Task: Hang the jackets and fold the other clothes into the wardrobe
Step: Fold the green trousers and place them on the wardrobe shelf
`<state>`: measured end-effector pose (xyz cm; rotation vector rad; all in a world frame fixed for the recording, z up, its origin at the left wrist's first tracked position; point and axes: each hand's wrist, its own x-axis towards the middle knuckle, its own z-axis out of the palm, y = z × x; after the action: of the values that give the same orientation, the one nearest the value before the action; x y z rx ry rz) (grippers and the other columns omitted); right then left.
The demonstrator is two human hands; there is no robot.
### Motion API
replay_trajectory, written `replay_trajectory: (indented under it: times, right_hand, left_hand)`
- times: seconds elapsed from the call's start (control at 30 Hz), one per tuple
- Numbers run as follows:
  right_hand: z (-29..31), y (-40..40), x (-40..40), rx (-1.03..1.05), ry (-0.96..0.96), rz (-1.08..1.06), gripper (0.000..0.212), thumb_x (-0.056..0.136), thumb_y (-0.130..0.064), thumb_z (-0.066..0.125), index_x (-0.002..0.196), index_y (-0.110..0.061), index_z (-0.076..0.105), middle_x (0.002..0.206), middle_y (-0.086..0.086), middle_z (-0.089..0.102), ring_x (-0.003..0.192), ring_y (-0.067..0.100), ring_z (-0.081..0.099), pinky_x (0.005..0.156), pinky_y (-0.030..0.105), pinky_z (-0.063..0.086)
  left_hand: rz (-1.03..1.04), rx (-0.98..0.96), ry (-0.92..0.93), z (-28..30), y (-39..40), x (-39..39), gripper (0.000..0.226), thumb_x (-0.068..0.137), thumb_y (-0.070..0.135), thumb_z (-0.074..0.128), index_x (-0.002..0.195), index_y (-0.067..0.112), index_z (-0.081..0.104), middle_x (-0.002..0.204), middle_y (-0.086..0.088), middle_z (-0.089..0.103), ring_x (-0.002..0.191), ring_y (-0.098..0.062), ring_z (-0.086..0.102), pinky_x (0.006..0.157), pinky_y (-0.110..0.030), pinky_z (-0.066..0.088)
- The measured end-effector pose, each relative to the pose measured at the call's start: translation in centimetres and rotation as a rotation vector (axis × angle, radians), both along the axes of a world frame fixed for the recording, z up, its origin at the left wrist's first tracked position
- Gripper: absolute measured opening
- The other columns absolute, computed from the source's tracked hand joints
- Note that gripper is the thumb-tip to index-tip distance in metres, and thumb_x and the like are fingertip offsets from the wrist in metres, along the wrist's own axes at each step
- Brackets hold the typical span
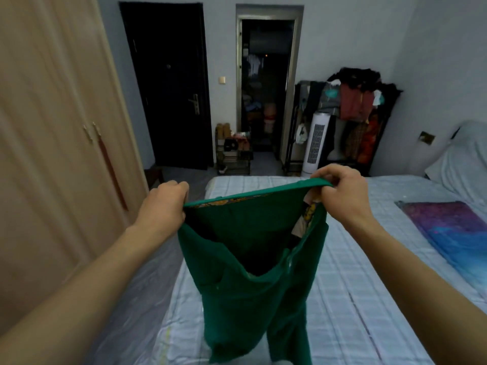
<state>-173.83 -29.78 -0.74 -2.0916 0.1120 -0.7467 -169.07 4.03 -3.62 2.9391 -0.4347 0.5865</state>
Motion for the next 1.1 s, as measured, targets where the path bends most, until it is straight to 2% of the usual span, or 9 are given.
replay_trajectory:
  times: [0.17, 0.4, 0.47, 0.57, 0.7, 0.77, 0.9, 1.03, 1.1]
  right_hand:
    - [1.6, -2.5, -0.2, 0.089, 0.006, -0.087, 0.043, 0.071, 0.018, 0.049, 0.084, -0.015, 0.074, 0.072, 0.007, 0.074, 0.063, 0.019, 0.073, 0.069, 0.039, 0.063]
    - [1.0, -4.9, 0.0, 0.04, 0.131, -0.064, 0.045, 0.07, 0.017, 0.054, 0.085, -0.021, 0.075, 0.07, 0.006, 0.074, 0.078, 0.02, 0.072, 0.076, 0.041, 0.062]
    - [1.0, -5.4, -0.4, 0.006, 0.223, -0.021, 0.048, 0.07, 0.018, 0.052, 0.084, -0.02, 0.077, 0.075, 0.007, 0.074, 0.077, 0.022, 0.069, 0.069, 0.038, 0.06]
    - [0.8, -5.8, -1.3, -0.006, 0.381, 0.155, 0.042, 0.079, 0.019, 0.048, 0.079, -0.013, 0.074, 0.067, 0.01, 0.071, 0.062, 0.022, 0.062, 0.052, 0.03, 0.048]
    - [0.1, -6.4, -2.6, 0.084, 0.572, 0.391, 0.005, 0.086, 0.003, 0.069, 0.089, 0.001, 0.066, 0.081, 0.022, 0.074, 0.082, 0.033, 0.074, 0.073, 0.042, 0.059]
    - [-0.5, -6.2, -2.9, 0.039, 0.613, 0.385, 0.015, 0.089, -0.014, 0.072, 0.089, -0.001, 0.066, 0.08, 0.017, 0.075, 0.079, 0.027, 0.075, 0.061, 0.034, 0.057]
    - [-1.4, -5.5, -2.9, -0.197, 0.517, 0.237, 0.026, 0.096, -0.028, 0.064, 0.082, -0.008, 0.067, 0.065, 0.007, 0.067, 0.049, 0.019, 0.065, 0.044, 0.028, 0.05]
    - [-1.8, -5.6, -2.7, -0.295, 0.356, 0.119, 0.033, 0.096, -0.022, 0.063, 0.068, -0.004, 0.063, 0.055, 0.008, 0.062, 0.039, 0.015, 0.061, 0.038, 0.023, 0.045]
    - [-2.0, -5.8, -2.4, -0.262, 0.289, 0.055, 0.033, 0.096, -0.019, 0.063, 0.066, -0.003, 0.064, 0.057, 0.012, 0.065, 0.04, 0.018, 0.063, 0.038, 0.029, 0.049]
  left_hand:
    - [0.066, -0.079, 0.056, 0.3, 1.8, -0.1, 0.025, 0.077, 0.012, 0.071, 0.076, 0.023, 0.048, 0.08, -0.002, 0.055, 0.076, -0.028, 0.057, 0.062, -0.04, 0.051]
    - [0.03, -0.318, 0.022, 1.1, 1.3, 0.7, 0.025, 0.075, 0.003, 0.067, 0.075, 0.022, 0.051, 0.077, -0.004, 0.06, 0.077, -0.03, 0.056, 0.067, -0.036, 0.043]
    - [0.043, -0.383, 0.008, 1.2, 1.0, 0.9, 0.022, 0.077, 0.002, 0.066, 0.076, 0.021, 0.055, 0.079, -0.005, 0.063, 0.078, -0.028, 0.056, 0.068, -0.035, 0.044]
    - [0.046, -0.48, -0.031, 1.8, 0.2, 1.1, 0.017, 0.076, 0.001, 0.066, 0.076, 0.017, 0.06, 0.075, -0.006, 0.067, 0.072, -0.027, 0.061, 0.068, -0.034, 0.048]
    - [0.045, -0.565, -0.064, 2.3, -0.7, 1.0, 0.017, 0.077, -0.001, 0.065, 0.077, 0.016, 0.063, 0.073, -0.001, 0.065, 0.068, -0.022, 0.06, 0.065, -0.03, 0.043]
    - [0.026, -0.575, -0.088, 2.5, -1.1, 0.9, 0.016, 0.078, -0.002, 0.064, 0.08, 0.013, 0.065, 0.073, 0.002, 0.063, 0.067, -0.019, 0.058, 0.067, -0.028, 0.039]
    - [-0.064, -0.547, -0.097, 2.7, -1.3, 0.8, 0.021, 0.077, -0.005, 0.065, 0.083, 0.015, 0.066, 0.075, 0.002, 0.065, 0.071, -0.018, 0.058, 0.07, -0.027, 0.041]
    - [-0.18, -0.462, -0.08, 2.4, -0.8, 0.3, 0.028, 0.075, -0.012, 0.066, 0.089, 0.012, 0.067, 0.079, -0.001, 0.069, 0.069, -0.015, 0.062, 0.068, -0.026, 0.046]
    - [-0.225, -0.396, -0.041, 2.3, -0.6, -0.1, 0.028, 0.074, -0.013, 0.068, 0.091, 0.009, 0.068, 0.079, 0.0, 0.068, 0.069, -0.009, 0.061, 0.065, -0.017, 0.045]
